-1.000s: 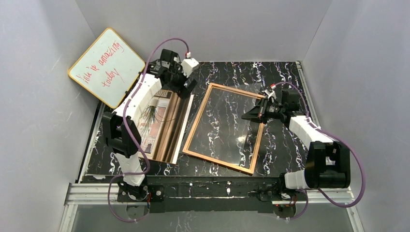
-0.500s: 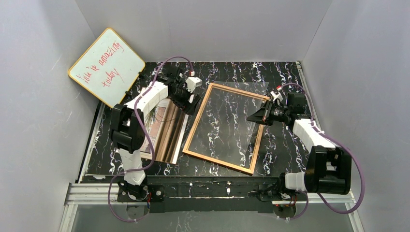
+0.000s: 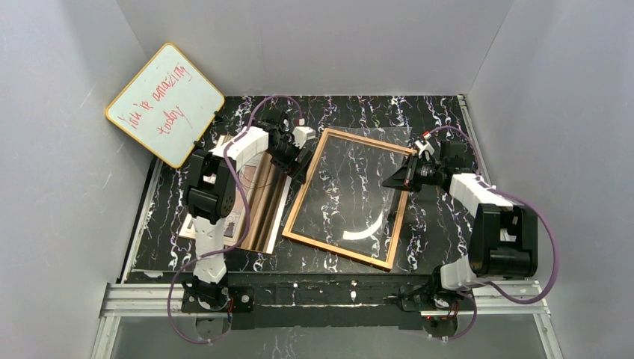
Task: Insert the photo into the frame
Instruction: Place the photo frame item in the photo frame.
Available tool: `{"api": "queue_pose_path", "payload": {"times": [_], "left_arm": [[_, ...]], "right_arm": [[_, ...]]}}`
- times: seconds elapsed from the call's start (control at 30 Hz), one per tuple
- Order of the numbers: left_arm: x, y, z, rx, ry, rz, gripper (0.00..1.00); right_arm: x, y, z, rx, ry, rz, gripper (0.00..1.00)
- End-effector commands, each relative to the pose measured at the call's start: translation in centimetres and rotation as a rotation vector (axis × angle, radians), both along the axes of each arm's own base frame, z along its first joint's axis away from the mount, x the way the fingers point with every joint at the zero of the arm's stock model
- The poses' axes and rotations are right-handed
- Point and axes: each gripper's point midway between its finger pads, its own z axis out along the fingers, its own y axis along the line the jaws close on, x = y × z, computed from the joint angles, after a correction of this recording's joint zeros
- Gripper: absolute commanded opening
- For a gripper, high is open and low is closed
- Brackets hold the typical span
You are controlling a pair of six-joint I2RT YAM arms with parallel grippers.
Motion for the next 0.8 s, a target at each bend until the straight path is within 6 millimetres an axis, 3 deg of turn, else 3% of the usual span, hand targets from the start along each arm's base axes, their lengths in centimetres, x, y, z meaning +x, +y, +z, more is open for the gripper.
{"api": "queue_pose_path", "payload": {"times": [0.0,0.37,0.77], "left_arm": [[0.9,-1.5,2.5,-0.069,-0.034,-0.046,0.87],[2.8,-1.5,1.8,-0.031,-0.048,-0.073,0.84],[2.7,-1.6,0.7,-0.027,-0.025,-0.079,0.77]], "right_arm": [[1.2,-0.5,0.7,-0.052,-0.033,0.041,0.01],[0.9,-1.4,-0.6,-0.053,0.054,0.034,0.01],[0.6,-1.6,-0.7,-0.004,0.067,0.023,0.01]]}}
